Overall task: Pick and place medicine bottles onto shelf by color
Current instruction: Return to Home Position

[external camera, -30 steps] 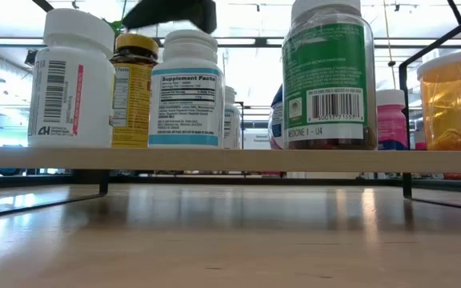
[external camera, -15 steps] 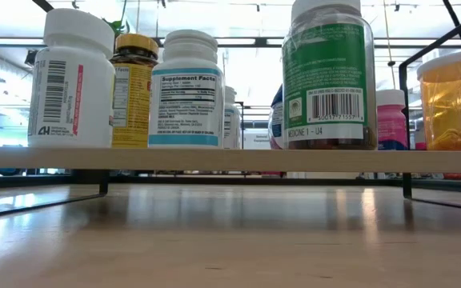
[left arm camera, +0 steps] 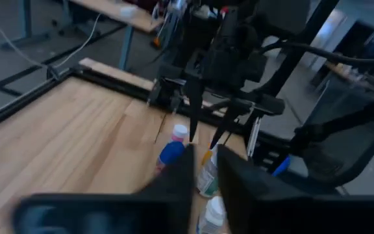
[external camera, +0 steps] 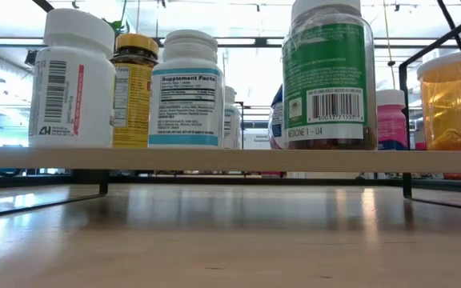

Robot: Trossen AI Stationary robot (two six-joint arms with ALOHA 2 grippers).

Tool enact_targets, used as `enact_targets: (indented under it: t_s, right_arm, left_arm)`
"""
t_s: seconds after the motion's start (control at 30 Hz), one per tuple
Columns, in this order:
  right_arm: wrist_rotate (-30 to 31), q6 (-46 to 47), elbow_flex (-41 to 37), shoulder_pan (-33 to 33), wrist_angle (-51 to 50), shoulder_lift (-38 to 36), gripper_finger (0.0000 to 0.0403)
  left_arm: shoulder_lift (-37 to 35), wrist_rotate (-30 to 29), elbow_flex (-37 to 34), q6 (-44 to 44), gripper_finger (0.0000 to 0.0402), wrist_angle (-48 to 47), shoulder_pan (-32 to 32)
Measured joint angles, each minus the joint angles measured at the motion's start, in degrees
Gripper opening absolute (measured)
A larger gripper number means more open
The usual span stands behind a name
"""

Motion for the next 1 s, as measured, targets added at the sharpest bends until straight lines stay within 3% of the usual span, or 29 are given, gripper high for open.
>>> enact_targets:
  t_s: [0.1,0.37,0.5,0.77,1.0]
  right_arm:
    - [0.0,1.8,0.0,-0.5,-1.1,-0.5,0.0131]
    - [-0.1,7.4,0.0,-0.6,-2.5,-0.7,0.0086]
    - [-0.2,10.0,-0.2,-0.6,-5.9,-1.1,0.0074]
    - [2.7,13.4,-0.1,-0.6,-9.5,-4.4,0.0058]
    - [4.7,15.1,-0.1,-0.6,-11.6,-6.9,0.0057]
  left_arm:
    - [-6.7,0.0,-5.2,0.3,0.0013,2.3,0.0]
    - [-27.3,1.4,-27.2,2.7,0.0005,23.4,0.0]
    - [-36.1,1.5,-33.2,3.1,0.0006,25.8,0.0]
    - [-36.3,1.6,-35.8,4.8,0.0004,26.3,0.2]
    - [-36.3,1.7,-35.2,10.8,0.0003,33.7,0.3]
